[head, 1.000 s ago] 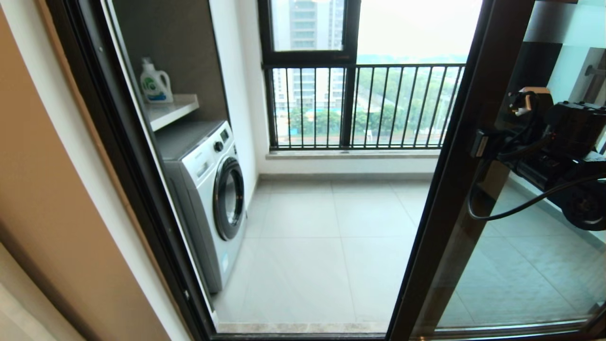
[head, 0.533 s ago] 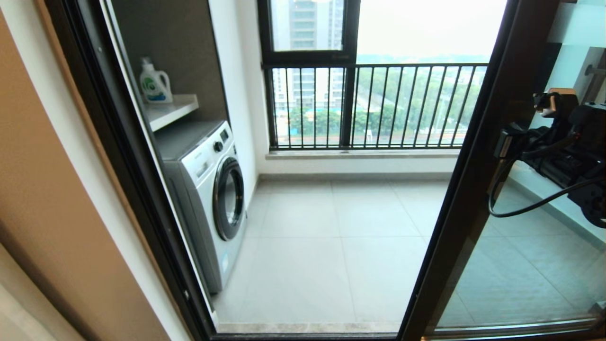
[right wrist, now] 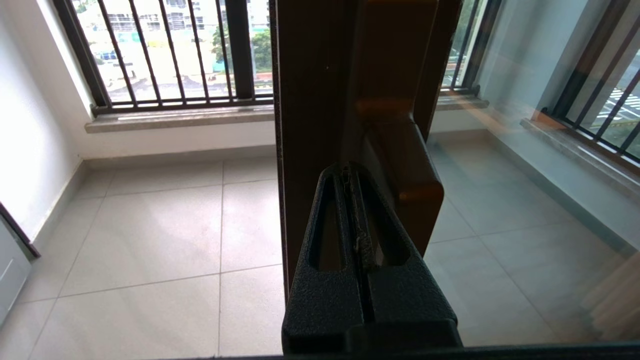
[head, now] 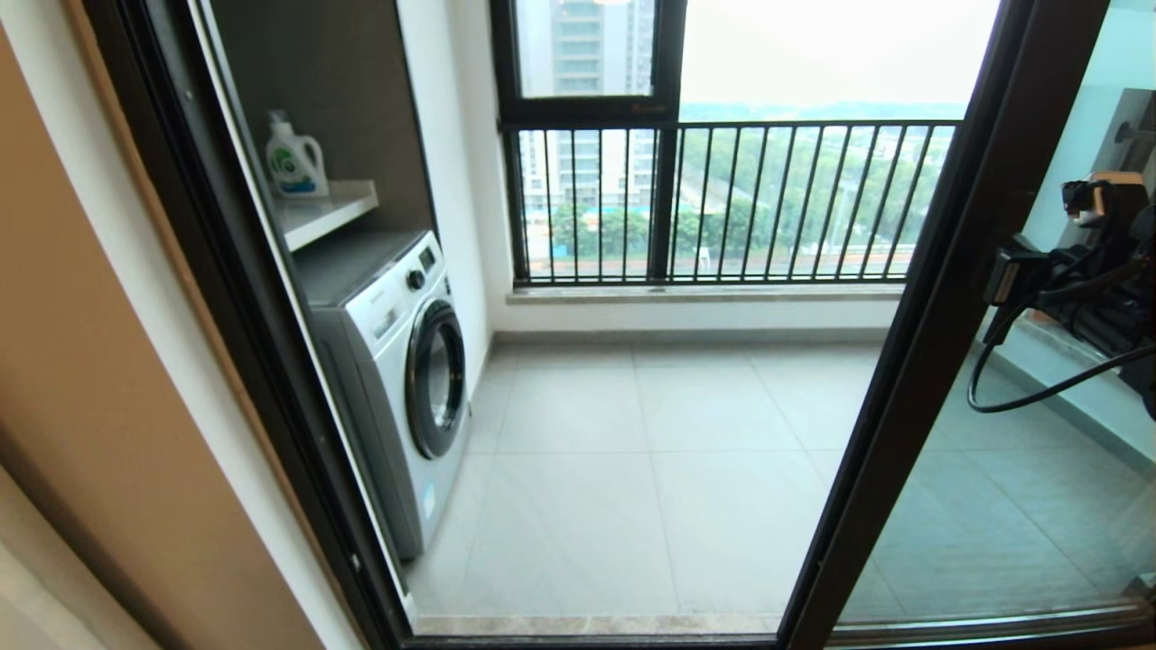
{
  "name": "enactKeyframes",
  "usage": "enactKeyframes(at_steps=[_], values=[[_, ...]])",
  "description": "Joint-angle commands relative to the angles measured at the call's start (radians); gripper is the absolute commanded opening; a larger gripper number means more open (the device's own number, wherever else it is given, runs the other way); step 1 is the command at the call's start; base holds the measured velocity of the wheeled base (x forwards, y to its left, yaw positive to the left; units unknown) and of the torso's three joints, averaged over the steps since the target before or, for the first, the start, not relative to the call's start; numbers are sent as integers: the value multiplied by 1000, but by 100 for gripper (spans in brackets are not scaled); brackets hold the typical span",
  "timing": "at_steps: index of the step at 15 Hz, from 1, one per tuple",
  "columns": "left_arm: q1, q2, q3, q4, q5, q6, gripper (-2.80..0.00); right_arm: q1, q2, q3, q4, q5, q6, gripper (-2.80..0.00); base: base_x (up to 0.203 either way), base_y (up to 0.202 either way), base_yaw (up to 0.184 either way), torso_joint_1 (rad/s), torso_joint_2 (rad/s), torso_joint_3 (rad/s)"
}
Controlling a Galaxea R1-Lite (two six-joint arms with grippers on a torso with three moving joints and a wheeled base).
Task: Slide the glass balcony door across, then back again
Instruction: Open the slid door
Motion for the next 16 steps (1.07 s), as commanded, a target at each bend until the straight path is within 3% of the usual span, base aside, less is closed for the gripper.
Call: enactKeyframes(at_steps=[1, 16], values=[[0, 2, 2, 0, 0, 0, -280, -4, 1, 0, -5, 3, -1, -280, 0, 0, 0, 0, 0, 0], [0, 2, 0, 0, 0, 0, -280, -37, 7, 0, -5, 23, 1, -280, 0, 0, 0, 0, 0, 0]])
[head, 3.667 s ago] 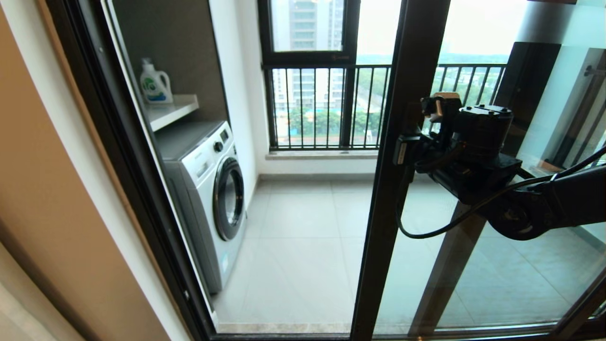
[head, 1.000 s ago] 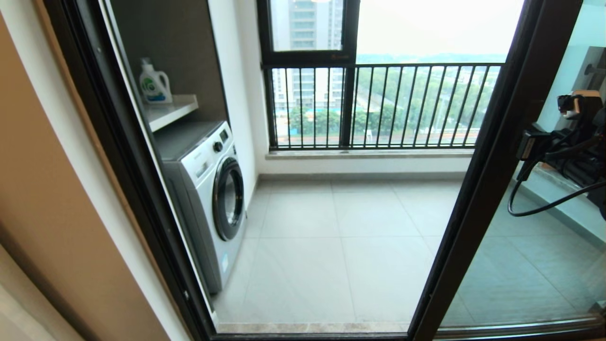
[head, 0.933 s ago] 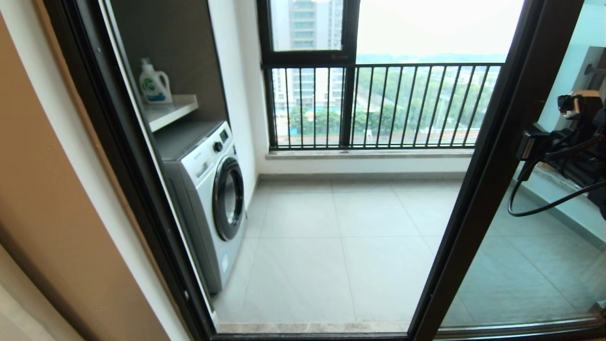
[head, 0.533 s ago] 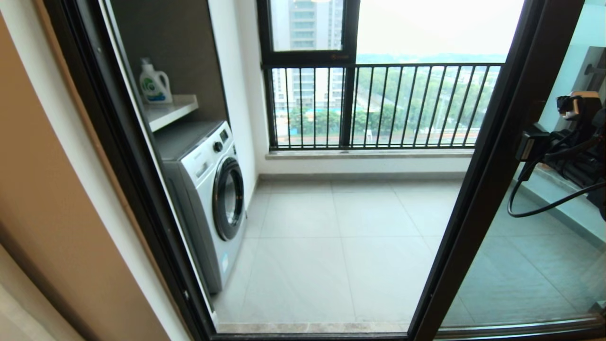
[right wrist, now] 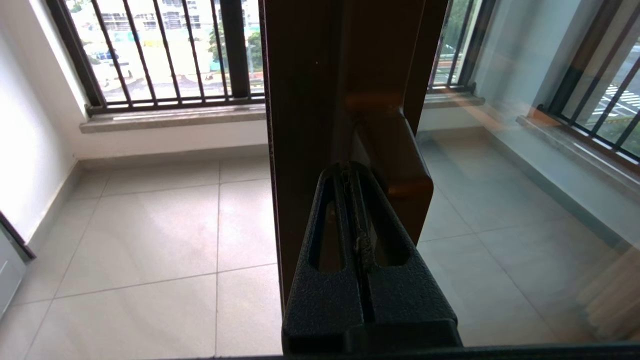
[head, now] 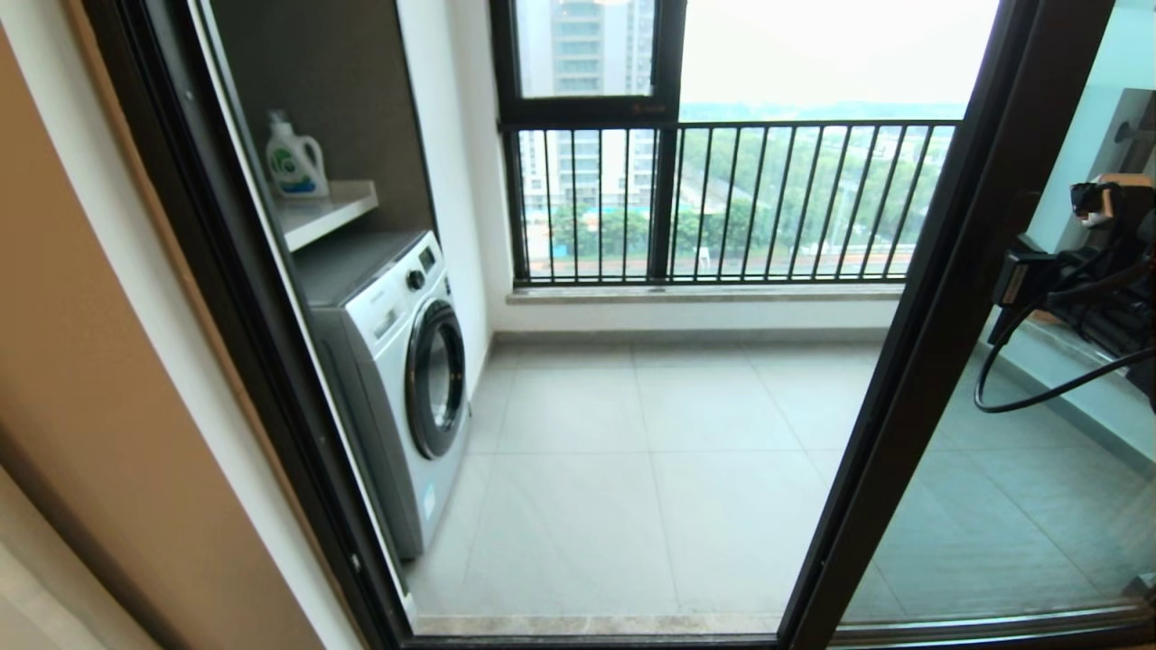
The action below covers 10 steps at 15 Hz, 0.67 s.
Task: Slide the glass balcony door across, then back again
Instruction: Open the slid door
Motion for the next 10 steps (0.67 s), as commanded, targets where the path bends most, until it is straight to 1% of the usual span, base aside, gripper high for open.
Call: enactKeyframes(at_steps=[1, 3, 6, 10], values=[[0, 2, 2, 0, 0, 0, -280, -22, 11, -2, -6, 19, -1, -280, 0, 0, 0, 0, 0, 0], [0, 2, 2, 0, 0, 0, -280, -51, 27, -7, -6, 26, -2, -280, 0, 0, 0, 0, 0, 0], [0, 2, 2, 0, 0, 0, -280, -72, 31, -8, -7, 45, -2, -280, 0, 0, 0, 0, 0, 0], [0, 2, 2, 0, 0, 0, -280, -93, 32, -10, -7, 48, -1, -280, 0, 0, 0, 0, 0, 0]])
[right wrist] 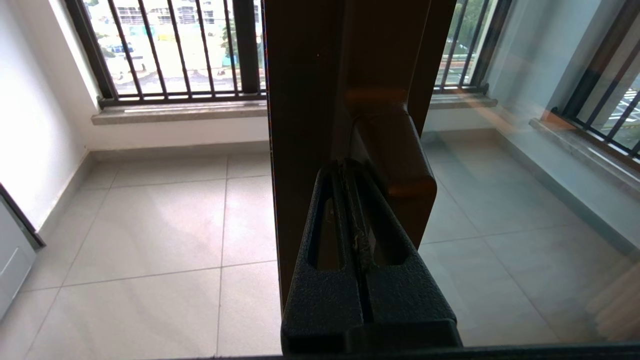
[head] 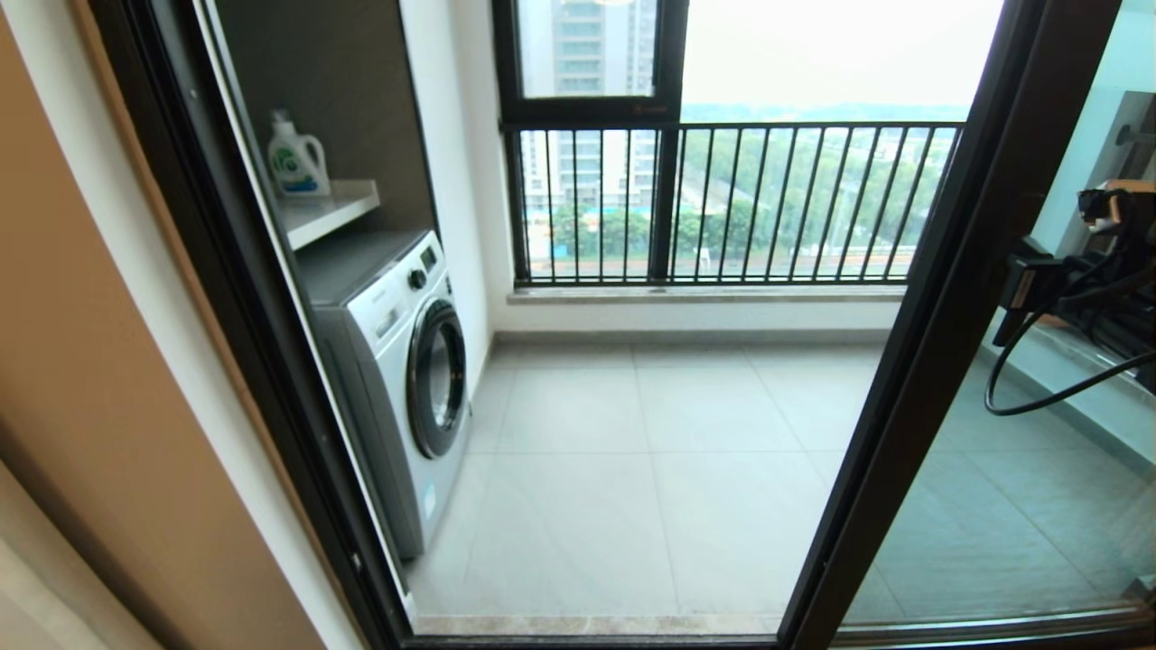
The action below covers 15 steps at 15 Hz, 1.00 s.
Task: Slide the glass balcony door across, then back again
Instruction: Open the slid door
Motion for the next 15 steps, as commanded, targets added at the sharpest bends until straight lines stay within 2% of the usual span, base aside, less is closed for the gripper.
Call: enactKeyframes(at_steps=[1, 4, 15], values=[[0, 2, 2, 0, 0, 1, -280, -15, 5, -1, -4, -4, -1, -280, 0, 0, 0, 0, 0, 0], [0, 2, 0, 0, 0, -1, -280, -43, 5, -9, -4, 26, -2, -280, 0, 0, 0, 0, 0, 0], [0, 2, 2, 0, 0, 1, -280, -51, -39, 0, -4, 25, -2, -280, 0, 0, 0, 0, 0, 0]])
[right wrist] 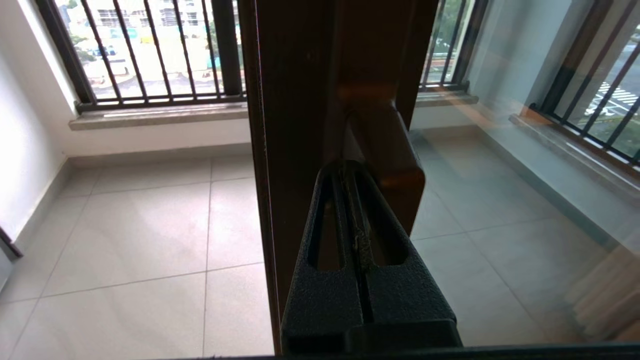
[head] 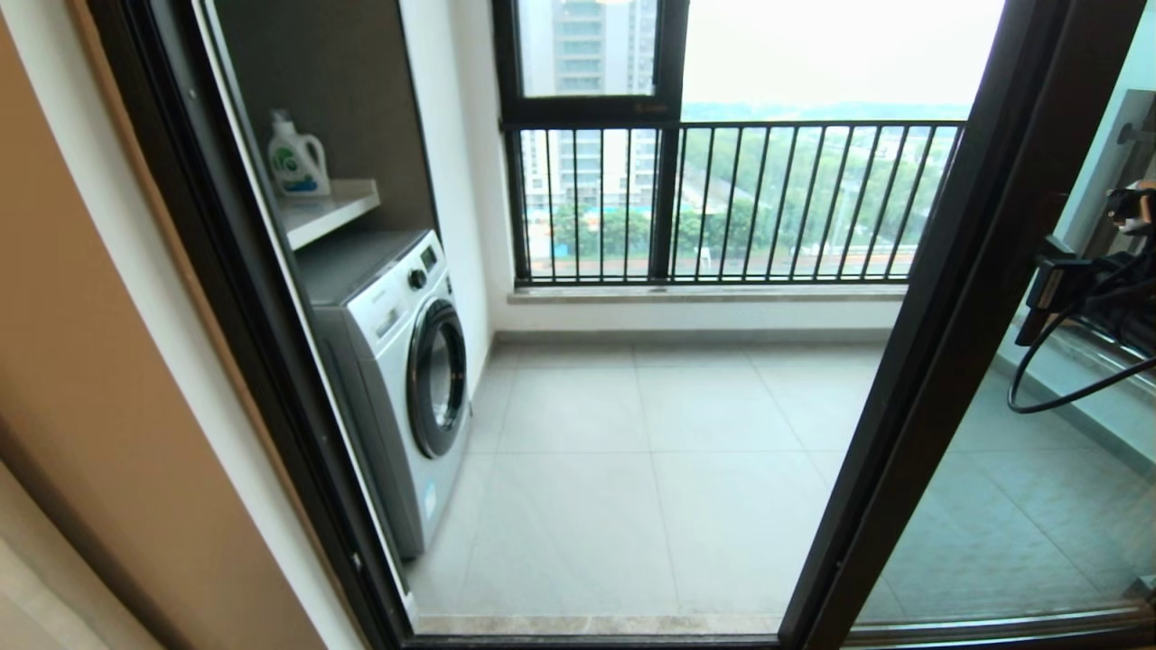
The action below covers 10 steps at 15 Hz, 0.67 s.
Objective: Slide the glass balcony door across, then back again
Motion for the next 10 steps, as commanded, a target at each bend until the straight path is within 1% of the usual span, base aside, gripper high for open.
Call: enactKeyframes(at_steps=[1, 4, 6, 10], values=[[0, 2, 2, 0, 0, 1, -280, 3, -50, 15, -7, 4, -2, -280, 0, 0, 0, 0, 0, 0], [0, 2, 2, 0, 0, 1, -280, 22, -149, 52, -6, 6, -2, -280, 0, 0, 0, 0, 0, 0], [0, 2, 2, 0, 0, 1, -280, 49, -240, 87, 0, 7, -2, -280, 0, 0, 0, 0, 0, 0], [0, 2, 2, 0, 0, 1, -280, 122, -467, 251, 6, 4, -3, -280, 0, 0, 0, 0, 0, 0]])
